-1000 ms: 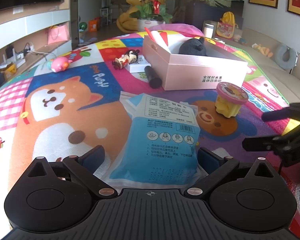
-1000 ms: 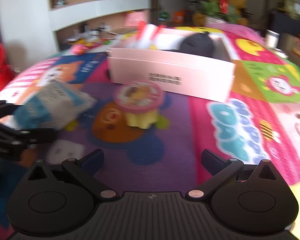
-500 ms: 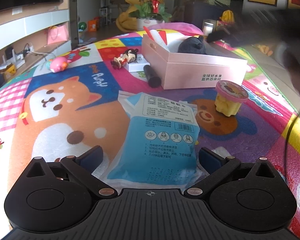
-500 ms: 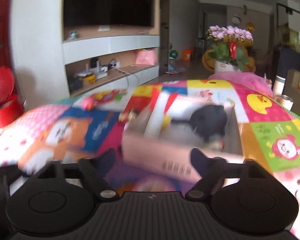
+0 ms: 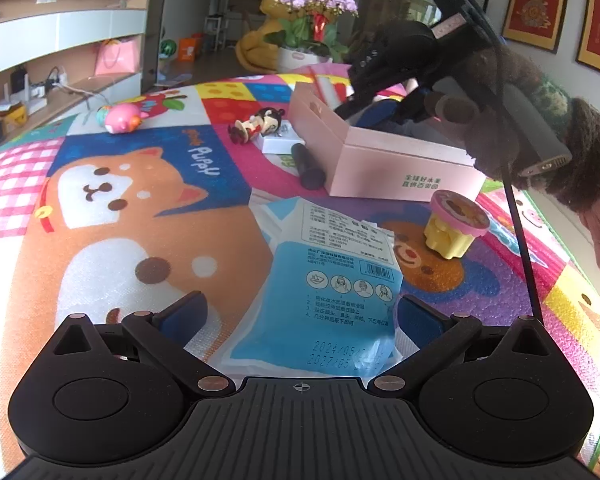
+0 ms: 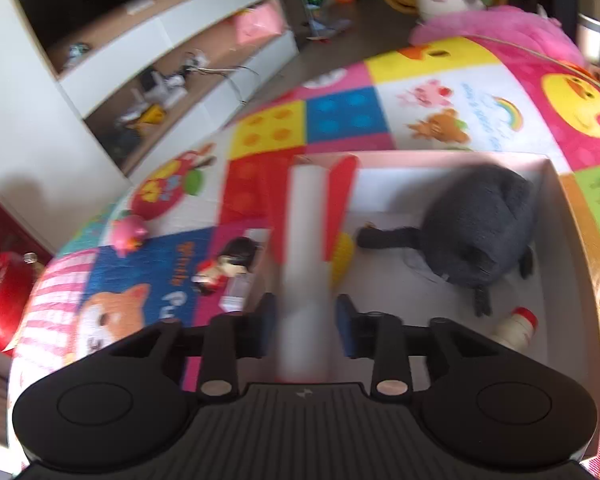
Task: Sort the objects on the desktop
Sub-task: 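Push the foam rocket down inside the pink box with the right gripper, then grasp the pink-lidded yellow cup on the mat with the right gripper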
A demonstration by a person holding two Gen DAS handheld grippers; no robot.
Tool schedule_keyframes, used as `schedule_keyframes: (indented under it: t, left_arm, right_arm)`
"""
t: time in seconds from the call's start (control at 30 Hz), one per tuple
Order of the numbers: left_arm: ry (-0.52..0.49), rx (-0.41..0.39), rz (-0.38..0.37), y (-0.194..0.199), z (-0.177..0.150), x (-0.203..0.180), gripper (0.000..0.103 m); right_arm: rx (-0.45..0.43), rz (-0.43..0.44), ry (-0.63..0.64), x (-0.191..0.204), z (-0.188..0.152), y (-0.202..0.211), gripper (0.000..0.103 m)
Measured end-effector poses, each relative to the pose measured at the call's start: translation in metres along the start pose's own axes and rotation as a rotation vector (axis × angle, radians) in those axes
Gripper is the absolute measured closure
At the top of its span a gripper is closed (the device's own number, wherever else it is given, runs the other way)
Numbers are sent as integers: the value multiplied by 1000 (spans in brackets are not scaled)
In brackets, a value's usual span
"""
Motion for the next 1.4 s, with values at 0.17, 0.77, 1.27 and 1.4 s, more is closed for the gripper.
schedule_keyframes:
  t: [0.17, 0.77, 1.27, 1.4]
  left_arm:
    - [13, -3, -10, 0, 1, 2, 0]
    - [21, -5, -15, 0, 1, 3, 0]
    - [50, -20, 26, 9, 4, 5, 0]
    - [5, -44, 23, 22, 8, -6, 0]
  right_arm:
    - [-36, -76, -15, -11, -6, 11, 75]
    - [-54, -78, 60, 8, -21, 21, 77]
    - [-260, -197, 144, -42, -130, 144, 37]
    - [-249, -111, 252, -17, -161, 141, 26]
Point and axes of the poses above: each gripper's, at about its wrist camera, not at the fingertips, and y roughly against the way its jaws point, x to its left, z to its top, the point moved 3 cm from there along -y, roughly the way its jaws point, and after that the axes turned 6 degrees about y, right-handed, at the moved point
